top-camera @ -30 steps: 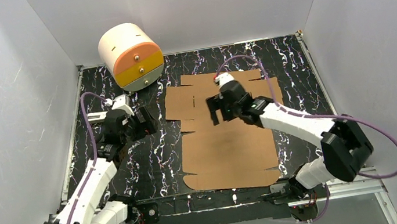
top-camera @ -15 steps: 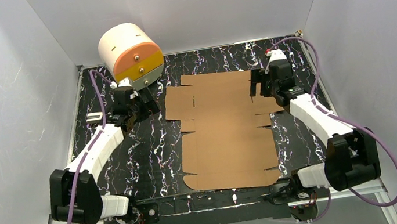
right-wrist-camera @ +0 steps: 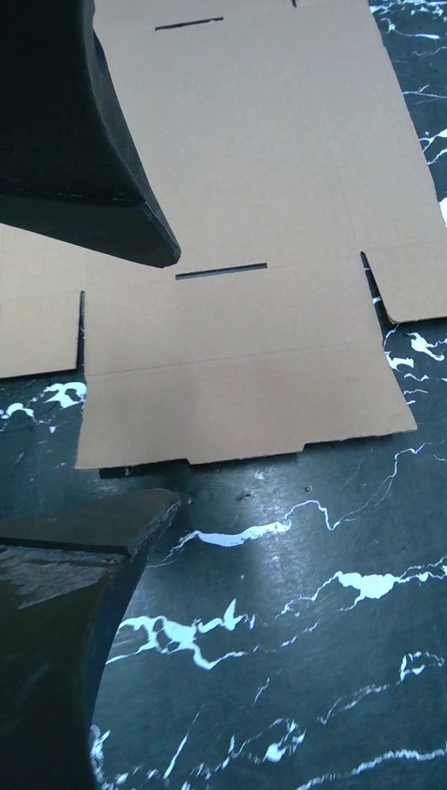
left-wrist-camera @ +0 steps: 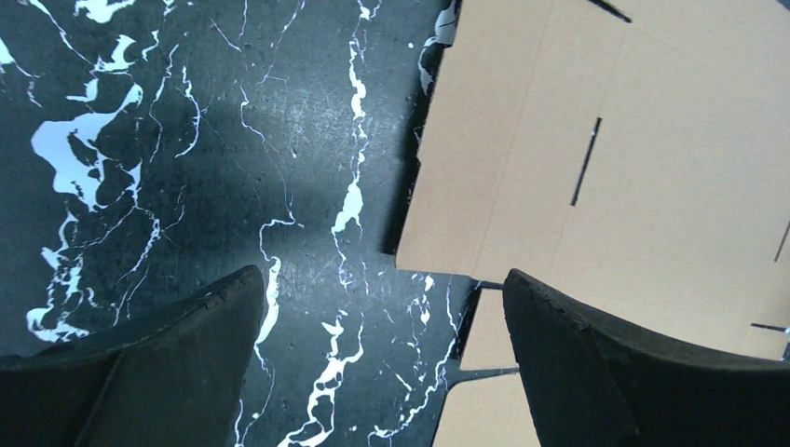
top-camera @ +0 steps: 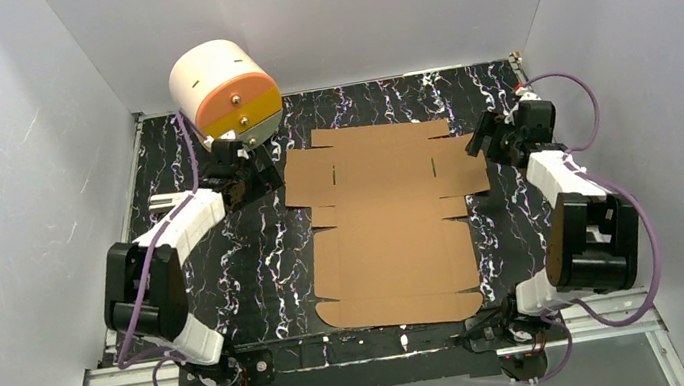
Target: Fold the paper box
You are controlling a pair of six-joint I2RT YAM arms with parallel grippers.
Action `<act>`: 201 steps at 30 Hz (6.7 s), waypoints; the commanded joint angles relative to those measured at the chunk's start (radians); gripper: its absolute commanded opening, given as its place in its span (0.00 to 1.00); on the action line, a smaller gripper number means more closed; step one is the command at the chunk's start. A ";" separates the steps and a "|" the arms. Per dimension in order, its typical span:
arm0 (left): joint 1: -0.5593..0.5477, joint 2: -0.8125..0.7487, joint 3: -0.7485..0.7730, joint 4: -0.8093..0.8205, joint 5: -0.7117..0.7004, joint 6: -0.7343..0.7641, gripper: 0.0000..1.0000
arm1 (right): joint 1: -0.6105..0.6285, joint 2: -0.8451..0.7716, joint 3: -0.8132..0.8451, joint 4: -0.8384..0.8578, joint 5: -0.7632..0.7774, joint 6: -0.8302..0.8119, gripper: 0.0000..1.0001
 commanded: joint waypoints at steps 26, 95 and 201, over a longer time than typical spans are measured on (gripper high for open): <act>0.051 0.274 0.080 0.125 0.274 -0.093 0.57 | -0.142 0.311 0.007 0.169 -0.495 0.058 0.37; 0.165 0.042 0.061 -0.080 0.245 -0.079 0.68 | 0.330 -0.059 -0.024 0.042 -0.158 0.071 0.78; -0.196 0.171 0.126 0.052 0.162 -0.106 0.75 | 0.247 0.388 0.204 0.215 -0.354 0.119 0.87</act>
